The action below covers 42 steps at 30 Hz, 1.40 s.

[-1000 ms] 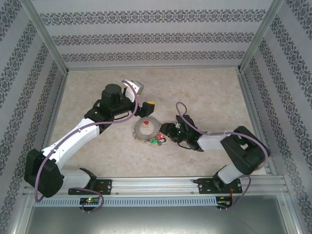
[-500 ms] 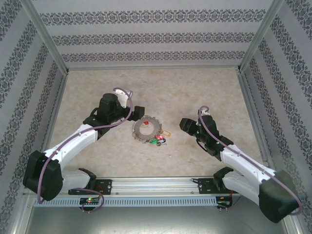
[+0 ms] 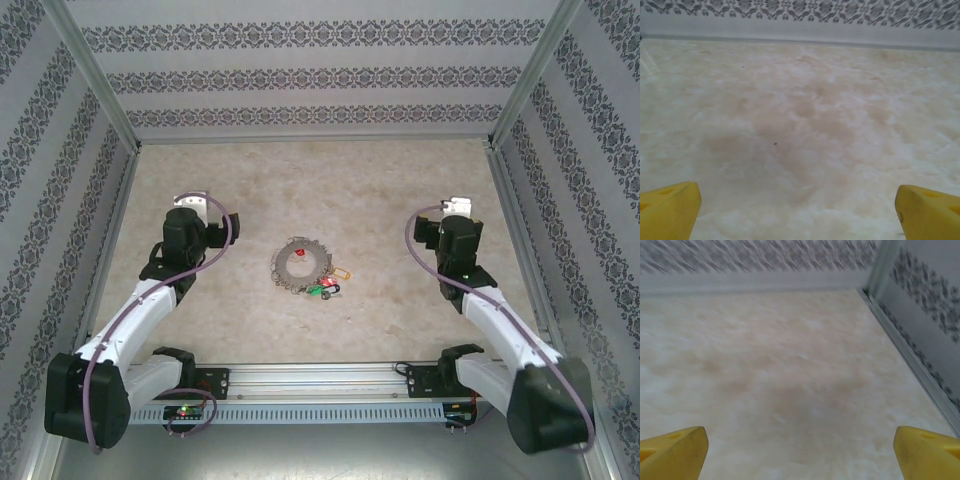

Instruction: Put the keys on the keyring

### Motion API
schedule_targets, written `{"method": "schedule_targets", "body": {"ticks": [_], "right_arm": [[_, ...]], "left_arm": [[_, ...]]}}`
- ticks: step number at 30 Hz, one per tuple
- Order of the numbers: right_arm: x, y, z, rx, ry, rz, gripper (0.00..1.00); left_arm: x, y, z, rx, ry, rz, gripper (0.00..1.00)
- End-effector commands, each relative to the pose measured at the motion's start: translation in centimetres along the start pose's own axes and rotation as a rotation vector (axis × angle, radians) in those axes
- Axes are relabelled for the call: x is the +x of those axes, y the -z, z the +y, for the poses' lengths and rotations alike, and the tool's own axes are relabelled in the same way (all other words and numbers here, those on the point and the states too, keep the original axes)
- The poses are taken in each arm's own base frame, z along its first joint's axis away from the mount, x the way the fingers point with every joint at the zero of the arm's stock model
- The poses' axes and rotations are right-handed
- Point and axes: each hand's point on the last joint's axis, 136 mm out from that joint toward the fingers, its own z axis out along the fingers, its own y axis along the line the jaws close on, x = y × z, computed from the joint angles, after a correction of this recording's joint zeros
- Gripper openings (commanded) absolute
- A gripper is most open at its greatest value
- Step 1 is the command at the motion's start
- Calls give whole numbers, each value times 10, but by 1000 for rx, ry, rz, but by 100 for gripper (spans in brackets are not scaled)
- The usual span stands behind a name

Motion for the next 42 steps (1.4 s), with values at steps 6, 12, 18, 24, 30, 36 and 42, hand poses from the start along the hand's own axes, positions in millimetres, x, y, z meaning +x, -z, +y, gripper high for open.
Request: {"method": "schedule_targets", "body": {"ticks": [6, 12, 18, 24, 30, 36, 42], "right_arm": [[13, -38, 24, -142, 67, -87, 95], [20, -60, 38, -237, 48, -117, 93], [27, -62, 34, -239, 23, -150, 95], [25, -70, 19, -157, -17, -126, 98], [26, -68, 20, -140, -5, -126, 98], [26, -68, 20, -142, -6, -126, 98], [26, -69, 20, -145, -5, -123, 98]], "left_arm": [[23, -19, 29, -117, -139, -9, 100], [38, -32, 32, -91, -145, -58, 100], [42, -44, 22, 1, -128, -134, 100], [55, -69, 13, 83, -158, -87, 100], [67, -75, 22, 108, -99, -128, 100], [66, -85, 46, -41, -55, -59, 100], [66, -84, 46, -43, -56, -51, 100]]}}
